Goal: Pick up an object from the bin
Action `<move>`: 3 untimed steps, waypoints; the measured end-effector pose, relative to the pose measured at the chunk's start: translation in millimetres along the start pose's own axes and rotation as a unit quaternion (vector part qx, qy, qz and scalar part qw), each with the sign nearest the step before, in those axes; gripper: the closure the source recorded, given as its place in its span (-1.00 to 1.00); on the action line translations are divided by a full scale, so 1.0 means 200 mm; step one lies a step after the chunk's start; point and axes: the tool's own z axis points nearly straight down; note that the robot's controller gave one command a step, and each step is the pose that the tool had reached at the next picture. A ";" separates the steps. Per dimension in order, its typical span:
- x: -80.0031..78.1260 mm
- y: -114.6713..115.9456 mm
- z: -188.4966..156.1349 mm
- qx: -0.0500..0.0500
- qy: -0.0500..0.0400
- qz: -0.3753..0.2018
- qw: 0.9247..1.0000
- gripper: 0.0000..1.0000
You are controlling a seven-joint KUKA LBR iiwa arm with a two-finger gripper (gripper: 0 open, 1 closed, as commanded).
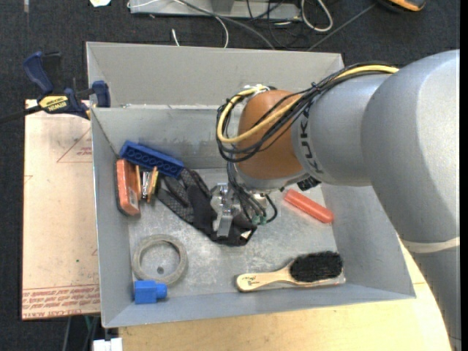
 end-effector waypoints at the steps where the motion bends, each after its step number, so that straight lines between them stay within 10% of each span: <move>1: 0.00 0.00 0.00 0.000 0.000 0.000 1.000 1.00; 3: 0.00 0.00 0.00 0.000 0.000 0.000 1.000 1.00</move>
Offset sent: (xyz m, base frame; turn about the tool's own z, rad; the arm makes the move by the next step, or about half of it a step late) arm 0.0000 0.0000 0.0000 0.0000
